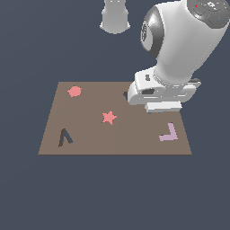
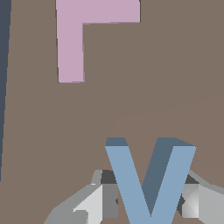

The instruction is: Insert a designated object into the corresponding slot on a board.

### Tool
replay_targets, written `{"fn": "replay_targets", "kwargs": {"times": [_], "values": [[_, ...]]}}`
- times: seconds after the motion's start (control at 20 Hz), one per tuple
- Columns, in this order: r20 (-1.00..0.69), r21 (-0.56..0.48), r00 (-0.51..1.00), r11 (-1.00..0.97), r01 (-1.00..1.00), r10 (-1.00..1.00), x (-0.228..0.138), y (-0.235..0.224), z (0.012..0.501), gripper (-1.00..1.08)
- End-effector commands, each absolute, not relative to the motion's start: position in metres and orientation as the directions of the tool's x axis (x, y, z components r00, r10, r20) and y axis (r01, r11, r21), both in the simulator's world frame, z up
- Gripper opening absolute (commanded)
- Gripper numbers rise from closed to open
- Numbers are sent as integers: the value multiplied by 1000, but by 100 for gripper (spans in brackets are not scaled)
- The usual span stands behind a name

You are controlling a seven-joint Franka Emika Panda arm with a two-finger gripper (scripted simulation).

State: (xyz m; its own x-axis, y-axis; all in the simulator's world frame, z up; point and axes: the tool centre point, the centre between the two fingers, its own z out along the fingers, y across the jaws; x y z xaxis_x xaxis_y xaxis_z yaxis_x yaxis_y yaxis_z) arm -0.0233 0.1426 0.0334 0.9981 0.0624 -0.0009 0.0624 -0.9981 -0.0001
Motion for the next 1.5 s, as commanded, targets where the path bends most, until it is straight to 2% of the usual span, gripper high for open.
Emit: {"fn": "replay_targets", "kwargs": {"times": [0.0,0.6,1.15,1.45], "values": [[-1,0,997,-997,72,72,-21,129,34,-100],[-1,0,987,-987,161,161,3,25,36,-100],[-1,0,966,-966,257,257,43,-85,38,-100],[-1,0,955,-955,297,297,65,-130,39,-100]]}}
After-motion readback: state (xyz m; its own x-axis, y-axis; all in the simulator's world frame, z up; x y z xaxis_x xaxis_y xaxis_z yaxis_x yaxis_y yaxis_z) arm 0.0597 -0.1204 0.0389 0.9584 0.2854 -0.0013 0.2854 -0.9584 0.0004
